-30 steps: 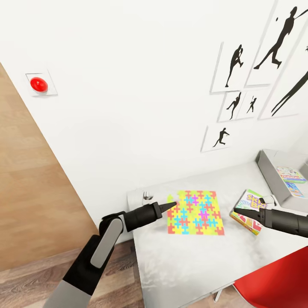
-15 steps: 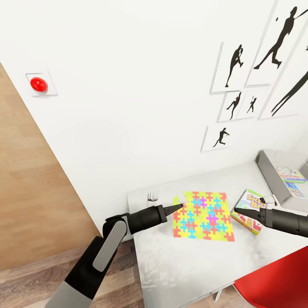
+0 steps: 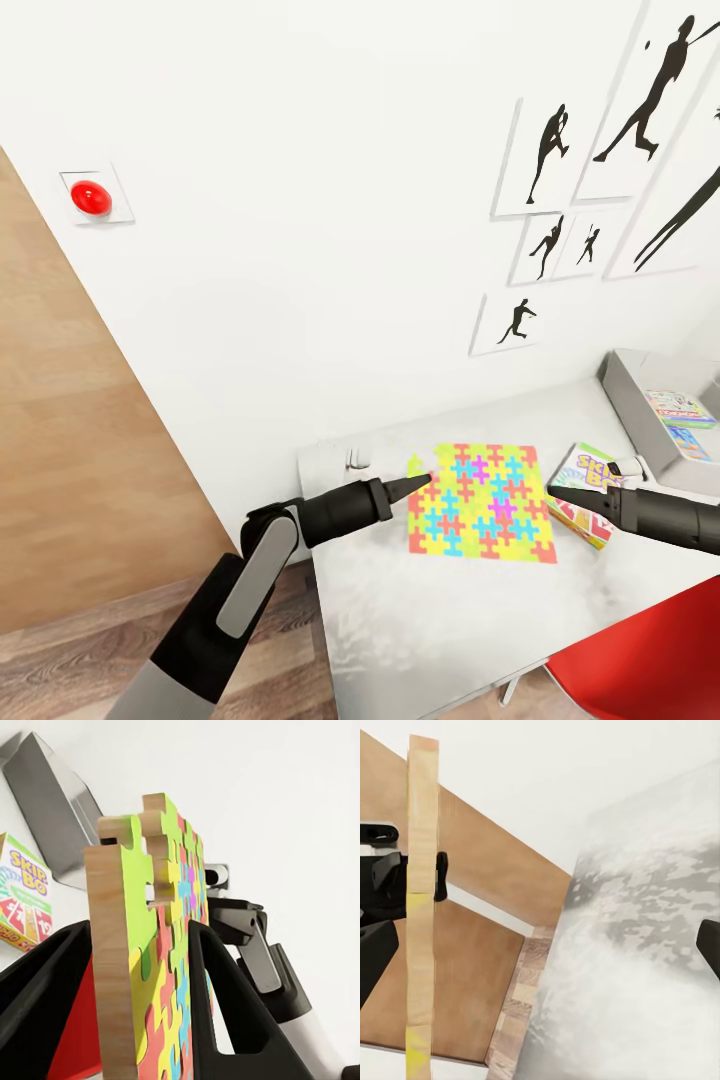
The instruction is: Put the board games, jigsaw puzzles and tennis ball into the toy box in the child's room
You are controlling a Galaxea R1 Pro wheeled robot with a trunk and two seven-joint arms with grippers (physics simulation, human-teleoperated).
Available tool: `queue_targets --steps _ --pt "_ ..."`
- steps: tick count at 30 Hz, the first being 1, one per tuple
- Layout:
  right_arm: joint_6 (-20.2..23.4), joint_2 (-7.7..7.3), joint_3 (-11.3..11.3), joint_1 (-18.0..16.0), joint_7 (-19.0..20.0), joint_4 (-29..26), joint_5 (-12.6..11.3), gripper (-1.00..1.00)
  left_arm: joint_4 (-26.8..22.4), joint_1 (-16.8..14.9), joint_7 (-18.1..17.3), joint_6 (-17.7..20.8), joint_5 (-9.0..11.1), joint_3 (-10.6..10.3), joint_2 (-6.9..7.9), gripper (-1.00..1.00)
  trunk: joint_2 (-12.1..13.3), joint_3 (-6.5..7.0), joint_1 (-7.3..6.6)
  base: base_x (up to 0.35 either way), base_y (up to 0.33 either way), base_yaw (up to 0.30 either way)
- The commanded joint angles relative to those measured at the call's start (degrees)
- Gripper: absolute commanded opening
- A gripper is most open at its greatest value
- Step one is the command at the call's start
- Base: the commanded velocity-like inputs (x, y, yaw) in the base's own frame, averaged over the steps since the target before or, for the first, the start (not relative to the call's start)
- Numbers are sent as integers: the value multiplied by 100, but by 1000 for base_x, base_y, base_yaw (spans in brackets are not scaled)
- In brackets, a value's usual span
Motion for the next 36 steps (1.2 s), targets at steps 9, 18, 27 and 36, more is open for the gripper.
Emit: queue_targets --steps 9,18,27,36 --pt "37 7 55 3 10 -5 -8 100 -12 -2 2 -19 33 2 -15 -100 -8 -9 2 0 0 0" --pt "37 10 297 5 10 -8 -9 100 -11 -8 23 -76 30 2 -22 -100 -8 -9 2 0 0 0" --pt "37 13 361 6 10 -8 -9 100 -6 -9 44 -90 11 2 -28 -100 -8 -9 2 0 0 0" --pt "37 11 381 6 10 -8 -9 100 37 -18 59 -223 -20 2 -51 -100 -8 -9 2 0 0 0"
